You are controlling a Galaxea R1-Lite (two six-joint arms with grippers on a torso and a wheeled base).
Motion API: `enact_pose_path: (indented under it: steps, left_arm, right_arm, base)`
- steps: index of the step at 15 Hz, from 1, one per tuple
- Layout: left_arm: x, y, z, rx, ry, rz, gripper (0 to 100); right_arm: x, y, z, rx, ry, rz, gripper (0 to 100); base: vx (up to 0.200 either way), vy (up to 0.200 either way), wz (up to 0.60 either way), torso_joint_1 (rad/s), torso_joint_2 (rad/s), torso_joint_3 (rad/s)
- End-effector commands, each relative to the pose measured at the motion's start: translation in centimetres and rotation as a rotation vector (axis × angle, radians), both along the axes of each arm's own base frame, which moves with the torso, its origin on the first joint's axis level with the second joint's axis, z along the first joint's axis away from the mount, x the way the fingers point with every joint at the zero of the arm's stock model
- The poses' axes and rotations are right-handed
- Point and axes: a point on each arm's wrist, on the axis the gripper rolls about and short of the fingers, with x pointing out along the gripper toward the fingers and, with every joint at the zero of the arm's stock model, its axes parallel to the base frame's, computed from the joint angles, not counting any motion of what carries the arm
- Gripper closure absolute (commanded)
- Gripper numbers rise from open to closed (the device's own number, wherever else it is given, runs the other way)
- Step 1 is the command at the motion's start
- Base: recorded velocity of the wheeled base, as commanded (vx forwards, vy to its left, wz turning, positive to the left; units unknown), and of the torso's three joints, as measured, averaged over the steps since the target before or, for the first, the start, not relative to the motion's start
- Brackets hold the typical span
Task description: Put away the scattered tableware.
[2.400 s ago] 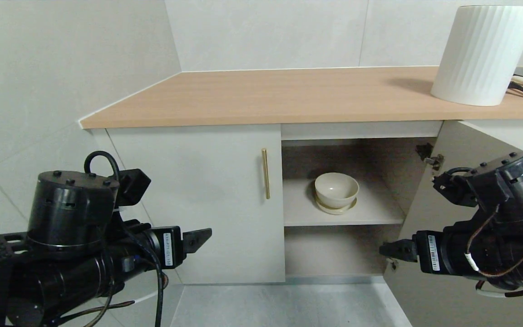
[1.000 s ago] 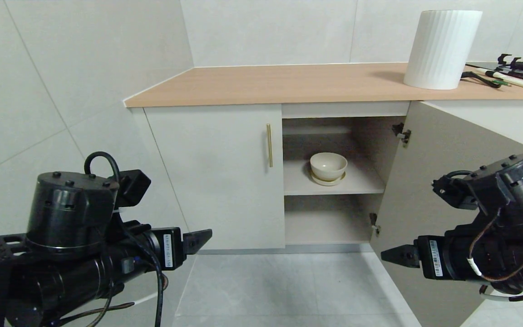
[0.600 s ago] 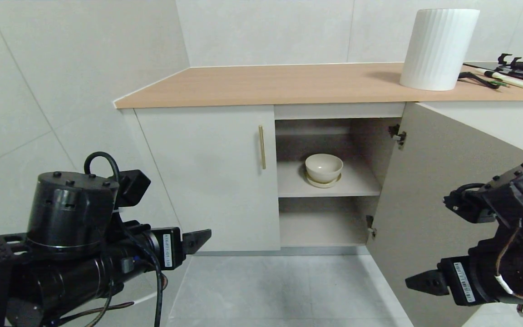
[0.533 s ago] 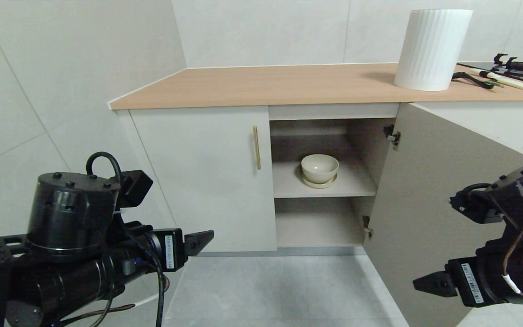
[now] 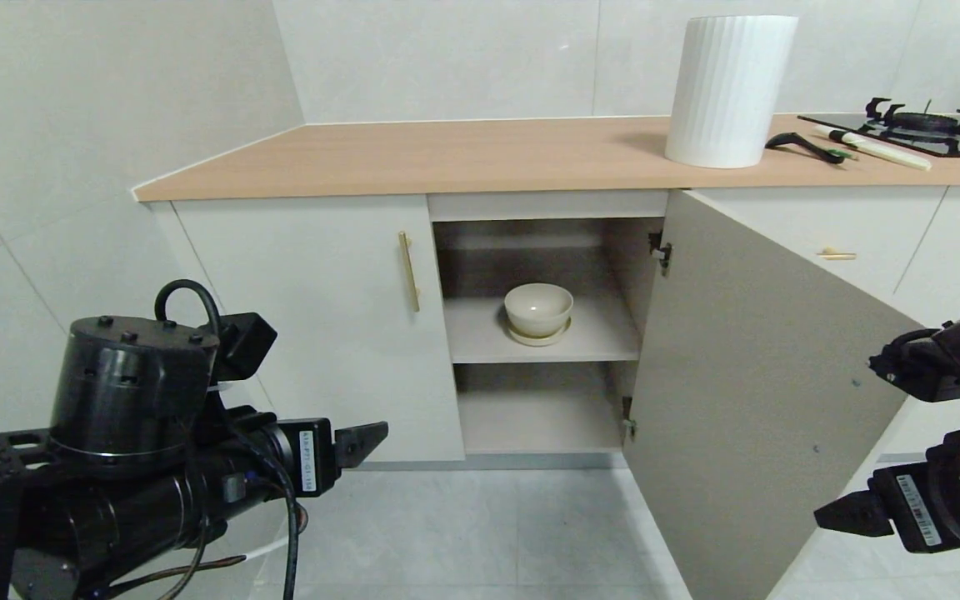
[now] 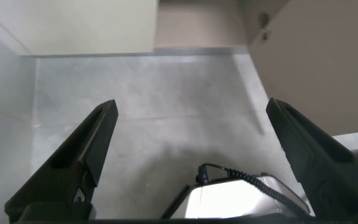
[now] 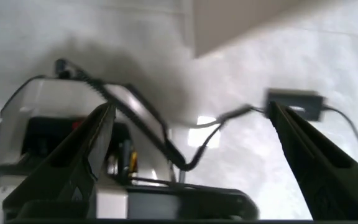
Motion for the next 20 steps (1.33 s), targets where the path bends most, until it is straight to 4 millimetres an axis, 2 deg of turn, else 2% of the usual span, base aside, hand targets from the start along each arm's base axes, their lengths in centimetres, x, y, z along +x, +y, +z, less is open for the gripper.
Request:
enact_pose_path:
  steps: [1,2,8,9,11,13,15,17,20]
  left_arm:
    - [0.0,0.0,0.0,0.0,0.002,0.0,0]
    - [0.0,0.0,0.0,0.0,0.002,0.0,0]
    - [0.0,0.0,-0.1,0.0,0.005,0.001,0]
    - [0.0,0.0,-0.1,0.0,0.005,0.001,0]
    - [0.0,0.0,-0.1,-0.002,0.004,0.002,0]
    - [0.0,0.0,-0.1,-0.002,0.004,0.002,0]
    - [0.0,0.0,-0.1,-0.002,0.004,0.002,0]
    - [0.0,0.0,-0.1,-0.003,0.003,0.002,0]
    - [-0.1,0.1,0.0,-0.005,0.0,0.002,0]
  right_arm:
    - [0.1,-1.4,0.8,-0.011,-0.023,-0.044,0]
    - [0.1,-1.8,0.9,-0.02,-0.023,-0.05,0]
    - [1.4,-5.5,1.8,-0.084,-0.063,-0.208,0]
    - [1.5,-5.6,1.9,-0.082,-0.069,-0.215,0]
    - [4.4,-6.1,1.3,-0.046,-0.148,-0.277,0]
    - [6.4,-6.1,0.5,0.006,-0.175,-0.338,0]
    - [7.4,-5.9,0.0,0.042,-0.19,-0.353,0]
    - [7.7,-5.6,-0.3,0.064,-0.181,-0.336,0]
    - [7.8,-3.6,-0.7,0.119,-0.164,-0.31,0]
  base:
    - [0.0,-0.2,0.0,0.002,0.0,-0.012]
    - [0.0,-0.2,0.0,-0.007,0.0,0.002]
    - [0.0,0.0,0.0,0.0,0.0,0.0]
    - [0.0,0.0,0.0,0.0,0.0,0.0]
    - [0.0,0.0,0.0,0.0,0.0,0.0]
    - [0.0,0.0,0.0,0.0,0.0,0.0]
    - [0.0,0.0,0.0,0.0,0.0,0.0]
    - [0.0,0.0,0.0,0.0,0.0,0.0]
    - [0.0,0.0,0.0,0.0,0.0,0.0]
